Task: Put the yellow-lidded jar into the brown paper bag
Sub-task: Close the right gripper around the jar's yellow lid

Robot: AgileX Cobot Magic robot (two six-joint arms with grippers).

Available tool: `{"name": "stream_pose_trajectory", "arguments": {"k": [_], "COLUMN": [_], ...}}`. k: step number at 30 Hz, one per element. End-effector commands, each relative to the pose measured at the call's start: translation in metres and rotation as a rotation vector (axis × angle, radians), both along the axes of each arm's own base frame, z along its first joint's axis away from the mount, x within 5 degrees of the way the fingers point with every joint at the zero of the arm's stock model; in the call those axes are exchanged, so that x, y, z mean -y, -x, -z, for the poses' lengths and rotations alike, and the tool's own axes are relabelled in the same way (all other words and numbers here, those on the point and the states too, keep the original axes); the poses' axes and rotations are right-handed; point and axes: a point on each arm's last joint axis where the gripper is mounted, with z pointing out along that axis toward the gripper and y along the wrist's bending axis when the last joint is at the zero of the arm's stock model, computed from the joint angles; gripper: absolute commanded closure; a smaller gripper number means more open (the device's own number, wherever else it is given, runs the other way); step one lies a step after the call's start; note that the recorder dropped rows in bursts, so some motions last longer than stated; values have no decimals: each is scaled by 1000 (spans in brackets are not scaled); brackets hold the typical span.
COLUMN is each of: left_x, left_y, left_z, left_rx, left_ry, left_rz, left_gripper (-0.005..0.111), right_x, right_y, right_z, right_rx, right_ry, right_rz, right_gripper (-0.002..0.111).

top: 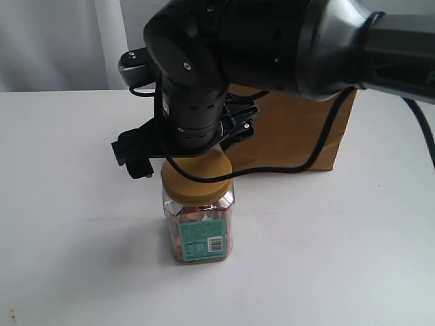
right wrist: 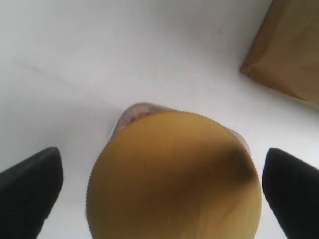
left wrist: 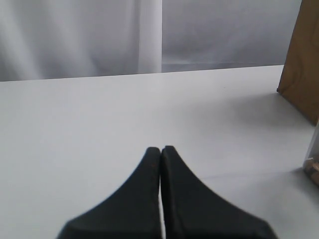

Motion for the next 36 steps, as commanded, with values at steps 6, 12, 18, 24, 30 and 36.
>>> {"name": "stream_pose_trajectory", "arguments": {"k": [6,12,18,24,30,36], "left_x": [1,1,1,1,1,1], "left_y": [0,0,0,0,0,0], "left_z": [-1,-1,-1,-1,-1,-1], "left_rx": [9,9,9,9,9,9], "left_ry": [7,7,7,7,7,7], "left_rz": [6,6,6,6,6,6], "left_gripper": [106,106,106,106,106,106], "right_x": [-1,-4,-1,0,-3,-2], "right_y": [-6,-8,-5,-2,1,3], "right_z": [12,25,28,29,30,30], "right_rx": [-3,-35,-78,-109,-142,-168], "right_ry": [52,59,79,81,39,44], "right_rz": [7,9,56,92,101,109], "right_gripper": [3,3,3,3,3,31]}}
